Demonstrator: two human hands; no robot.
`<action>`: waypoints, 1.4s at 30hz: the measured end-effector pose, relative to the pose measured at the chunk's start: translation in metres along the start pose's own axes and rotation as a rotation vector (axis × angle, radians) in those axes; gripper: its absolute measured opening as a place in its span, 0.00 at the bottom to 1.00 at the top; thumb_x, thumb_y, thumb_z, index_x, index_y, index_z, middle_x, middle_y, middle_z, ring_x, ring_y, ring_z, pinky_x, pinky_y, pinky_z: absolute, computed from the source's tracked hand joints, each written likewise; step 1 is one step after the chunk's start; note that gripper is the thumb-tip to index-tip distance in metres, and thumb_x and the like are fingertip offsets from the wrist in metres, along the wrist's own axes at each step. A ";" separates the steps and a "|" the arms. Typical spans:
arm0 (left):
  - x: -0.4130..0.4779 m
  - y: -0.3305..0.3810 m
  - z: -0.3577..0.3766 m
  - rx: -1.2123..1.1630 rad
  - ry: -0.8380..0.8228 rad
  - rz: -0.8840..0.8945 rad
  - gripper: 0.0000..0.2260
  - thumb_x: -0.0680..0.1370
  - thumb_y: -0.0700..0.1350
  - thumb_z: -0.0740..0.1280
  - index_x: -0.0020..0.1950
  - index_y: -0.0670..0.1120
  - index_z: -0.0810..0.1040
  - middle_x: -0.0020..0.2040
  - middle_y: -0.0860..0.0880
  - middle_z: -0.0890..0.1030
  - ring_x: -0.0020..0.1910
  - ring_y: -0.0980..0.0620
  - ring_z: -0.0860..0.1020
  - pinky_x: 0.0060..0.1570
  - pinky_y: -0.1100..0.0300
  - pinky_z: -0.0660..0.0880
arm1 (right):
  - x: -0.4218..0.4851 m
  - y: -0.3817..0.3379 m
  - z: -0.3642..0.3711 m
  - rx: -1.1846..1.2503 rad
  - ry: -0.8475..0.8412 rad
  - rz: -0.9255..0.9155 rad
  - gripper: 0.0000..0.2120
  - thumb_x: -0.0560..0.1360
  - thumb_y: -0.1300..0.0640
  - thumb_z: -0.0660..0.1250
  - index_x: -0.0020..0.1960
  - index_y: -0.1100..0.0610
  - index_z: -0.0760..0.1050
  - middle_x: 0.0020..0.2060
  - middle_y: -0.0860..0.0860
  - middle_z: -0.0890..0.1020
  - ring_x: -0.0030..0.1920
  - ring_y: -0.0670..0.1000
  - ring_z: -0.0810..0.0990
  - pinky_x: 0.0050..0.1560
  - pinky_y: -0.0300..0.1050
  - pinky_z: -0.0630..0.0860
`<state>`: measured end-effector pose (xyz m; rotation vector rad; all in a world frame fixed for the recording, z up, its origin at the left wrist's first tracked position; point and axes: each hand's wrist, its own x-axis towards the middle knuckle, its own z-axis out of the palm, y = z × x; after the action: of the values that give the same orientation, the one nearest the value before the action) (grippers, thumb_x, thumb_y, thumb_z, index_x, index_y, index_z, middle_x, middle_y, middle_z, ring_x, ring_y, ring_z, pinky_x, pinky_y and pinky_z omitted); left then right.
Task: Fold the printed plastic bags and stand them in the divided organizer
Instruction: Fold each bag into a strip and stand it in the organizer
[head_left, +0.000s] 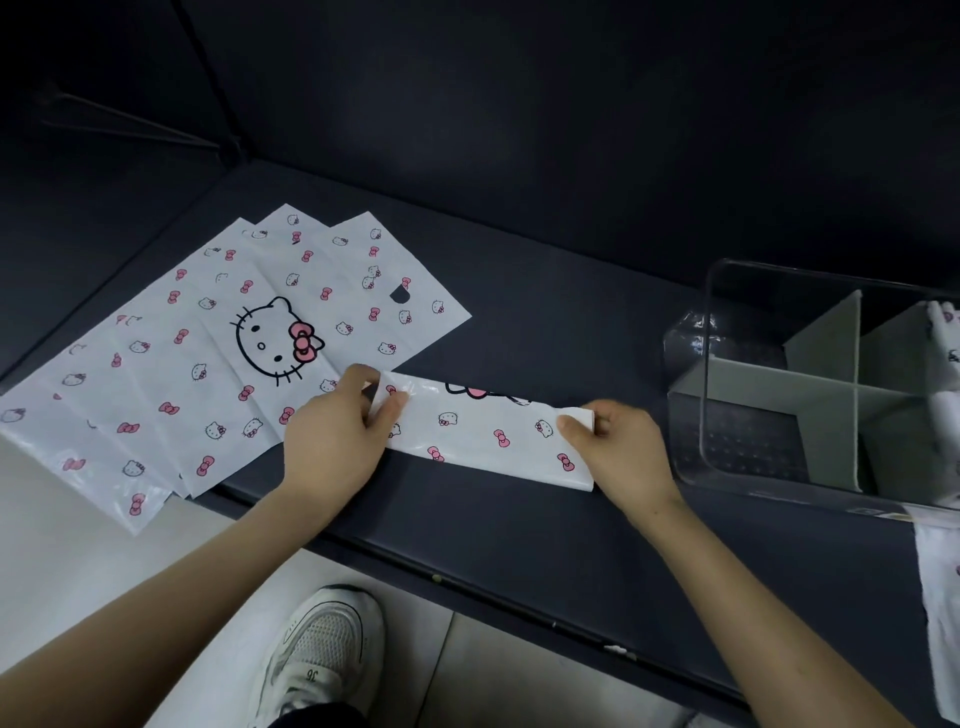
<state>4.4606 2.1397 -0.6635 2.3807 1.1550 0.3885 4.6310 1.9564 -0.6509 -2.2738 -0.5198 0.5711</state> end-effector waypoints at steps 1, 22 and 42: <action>-0.001 0.000 0.001 0.046 0.013 0.006 0.13 0.80 0.52 0.63 0.57 0.43 0.73 0.27 0.49 0.73 0.30 0.44 0.74 0.35 0.56 0.67 | -0.003 -0.002 0.000 -0.030 0.014 -0.011 0.08 0.74 0.57 0.66 0.42 0.63 0.78 0.36 0.56 0.82 0.40 0.57 0.81 0.41 0.50 0.76; -0.018 0.012 0.039 0.384 -0.214 0.485 0.28 0.82 0.62 0.41 0.76 0.50 0.61 0.75 0.41 0.63 0.75 0.42 0.60 0.72 0.47 0.48 | -0.005 -0.012 0.004 -0.223 -0.003 -0.027 0.02 0.75 0.59 0.62 0.44 0.56 0.73 0.36 0.48 0.78 0.41 0.53 0.76 0.36 0.42 0.66; -0.015 0.012 0.037 0.401 -0.245 0.499 0.31 0.80 0.66 0.41 0.77 0.52 0.61 0.76 0.42 0.61 0.76 0.44 0.58 0.71 0.46 0.49 | -0.030 0.044 0.007 -0.706 0.156 -0.479 0.23 0.78 0.53 0.52 0.66 0.63 0.74 0.62 0.57 0.78 0.63 0.59 0.77 0.64 0.58 0.72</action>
<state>4.4762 2.1106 -0.6897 2.9625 0.5550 0.0094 4.6108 1.9158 -0.6797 -2.6552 -1.2963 -0.0546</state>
